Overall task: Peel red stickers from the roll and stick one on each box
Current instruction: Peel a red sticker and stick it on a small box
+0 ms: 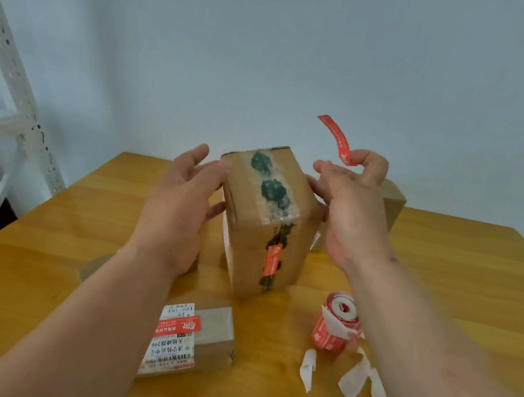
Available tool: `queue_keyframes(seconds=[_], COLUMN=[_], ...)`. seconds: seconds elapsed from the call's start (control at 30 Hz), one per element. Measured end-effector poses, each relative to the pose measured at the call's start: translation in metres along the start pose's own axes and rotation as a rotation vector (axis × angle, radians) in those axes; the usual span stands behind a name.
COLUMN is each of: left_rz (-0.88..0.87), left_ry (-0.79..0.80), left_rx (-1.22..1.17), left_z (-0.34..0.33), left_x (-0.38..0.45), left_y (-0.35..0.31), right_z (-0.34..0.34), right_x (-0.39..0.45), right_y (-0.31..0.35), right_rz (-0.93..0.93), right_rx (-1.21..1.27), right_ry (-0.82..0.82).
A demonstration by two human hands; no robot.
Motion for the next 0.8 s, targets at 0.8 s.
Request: queue_keyframes(seconds=[0.8], left_rz=[-0.216], left_ry=[0.158], left_rx=[0.566], left_z=[-0.007], left_x=[0.003], left_y=[0.019], right_z=[-0.002], right_x=[0.008], right_y=[-0.034], right_rz=[0.090], right_rx=[-0.211], right_ry=[0.029])
Point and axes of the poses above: each hand's wrist, its own x-axis towards the middle knuckle, its own z-axis out of the back of the hand, y = z × x, the point moved 2 cm from there along x, towards the middle knuckle
